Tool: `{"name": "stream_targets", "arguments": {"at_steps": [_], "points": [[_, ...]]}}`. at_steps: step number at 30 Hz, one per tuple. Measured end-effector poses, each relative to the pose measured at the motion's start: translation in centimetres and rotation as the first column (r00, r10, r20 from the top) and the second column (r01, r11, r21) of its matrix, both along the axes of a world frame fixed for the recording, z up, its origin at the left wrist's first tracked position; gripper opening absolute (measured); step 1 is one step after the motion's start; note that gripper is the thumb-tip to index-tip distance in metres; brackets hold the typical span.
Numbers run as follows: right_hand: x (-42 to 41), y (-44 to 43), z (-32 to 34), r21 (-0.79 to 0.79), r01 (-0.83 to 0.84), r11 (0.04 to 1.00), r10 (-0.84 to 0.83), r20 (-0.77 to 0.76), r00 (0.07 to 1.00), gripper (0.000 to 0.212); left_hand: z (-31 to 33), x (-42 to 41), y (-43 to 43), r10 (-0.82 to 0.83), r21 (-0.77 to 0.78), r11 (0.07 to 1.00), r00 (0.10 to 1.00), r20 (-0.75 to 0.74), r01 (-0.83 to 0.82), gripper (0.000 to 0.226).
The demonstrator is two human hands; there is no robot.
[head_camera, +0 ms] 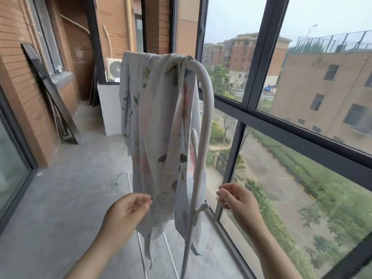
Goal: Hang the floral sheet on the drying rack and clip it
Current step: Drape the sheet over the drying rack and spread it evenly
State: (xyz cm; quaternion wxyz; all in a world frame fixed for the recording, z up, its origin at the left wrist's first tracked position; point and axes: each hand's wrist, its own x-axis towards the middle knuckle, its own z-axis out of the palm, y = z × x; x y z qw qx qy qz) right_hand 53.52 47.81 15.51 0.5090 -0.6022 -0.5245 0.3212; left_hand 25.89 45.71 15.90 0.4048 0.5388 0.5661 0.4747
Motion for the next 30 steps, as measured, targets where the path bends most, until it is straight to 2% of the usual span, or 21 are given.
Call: {"name": "stream_targets", "arguments": {"at_steps": [3,6,15,18,20,25,27,30], "points": [[0.5,0.9,0.1,-0.014,-0.035,0.999,0.036,0.038,0.999,0.009,-0.5,0.0,0.2,0.029,-0.006,1.0,1.0,0.002,-0.029,0.02],[0.8,2.5,0.9,-0.015,-0.097,0.995,0.097,0.036,0.995,0.007,-0.3,0.5,0.0,0.075,0.008,0.997,0.997,-0.006,-0.075,0.011],[0.9,6.8,2.1,0.012,-0.338,0.941,0.337,0.039,0.941,0.016,0.5,2.8,-1.3,0.34,0.069,0.938,0.94,0.012,-0.34,0.015],[0.9,8.2,2.3,0.013,-0.385,0.923,0.382,0.105,0.918,0.014,0.6,4.7,-1.4,0.394,0.087,0.916,0.919,0.008,-0.393,0.017],[1.6,8.9,2.3,0.0,-0.4,0.917,0.396,0.14,0.908,0.006,0.6,5.9,-1.6,0.4,0.089,0.913,0.916,-0.014,-0.397,0.016],[4.2,9.8,2.3,-0.023,-0.38,0.925,0.38,0.111,0.918,0.012,1.0,7.0,-0.6,0.411,0.095,0.909,0.91,-0.052,-0.406,0.013],[4.1,9.5,2.2,-0.034,-0.442,0.896,0.443,0.12,0.888,0.008,1.3,7.2,0.4,0.408,0.099,0.91,0.911,-0.054,-0.402,0.013],[2.7,9.1,2.3,-0.047,-0.505,0.862,0.507,0.132,0.852,0.016,2.0,7.7,1.8,0.367,0.101,0.928,0.926,-0.086,-0.358,0.013]]}}
